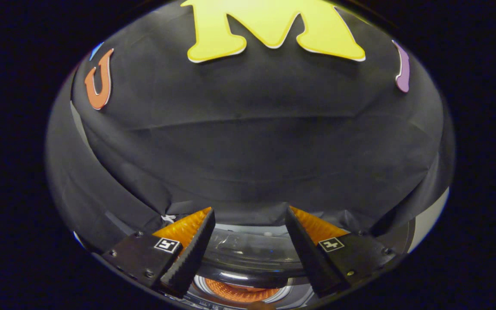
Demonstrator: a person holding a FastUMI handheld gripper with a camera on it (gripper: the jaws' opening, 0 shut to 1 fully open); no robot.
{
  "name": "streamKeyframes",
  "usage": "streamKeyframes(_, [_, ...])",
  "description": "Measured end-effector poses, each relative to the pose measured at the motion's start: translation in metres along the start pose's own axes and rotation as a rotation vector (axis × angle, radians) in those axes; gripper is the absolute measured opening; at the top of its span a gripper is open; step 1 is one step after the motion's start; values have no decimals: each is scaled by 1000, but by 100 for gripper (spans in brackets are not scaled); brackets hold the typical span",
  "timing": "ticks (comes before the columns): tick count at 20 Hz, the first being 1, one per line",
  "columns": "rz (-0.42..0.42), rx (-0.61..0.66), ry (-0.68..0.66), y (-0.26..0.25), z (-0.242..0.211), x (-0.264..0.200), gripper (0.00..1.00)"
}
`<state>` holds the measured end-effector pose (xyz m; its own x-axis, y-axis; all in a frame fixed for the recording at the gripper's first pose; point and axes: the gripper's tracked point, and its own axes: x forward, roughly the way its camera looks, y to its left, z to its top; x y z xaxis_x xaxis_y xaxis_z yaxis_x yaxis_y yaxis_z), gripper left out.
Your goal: Put the clothes into the washing machine and then close the washing machine lid.
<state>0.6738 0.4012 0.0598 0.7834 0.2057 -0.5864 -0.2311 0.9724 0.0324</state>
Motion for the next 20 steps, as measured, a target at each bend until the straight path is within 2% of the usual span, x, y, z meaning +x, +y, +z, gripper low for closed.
streamKeyframes(20, [0,-13,5,0,-3,2,100])
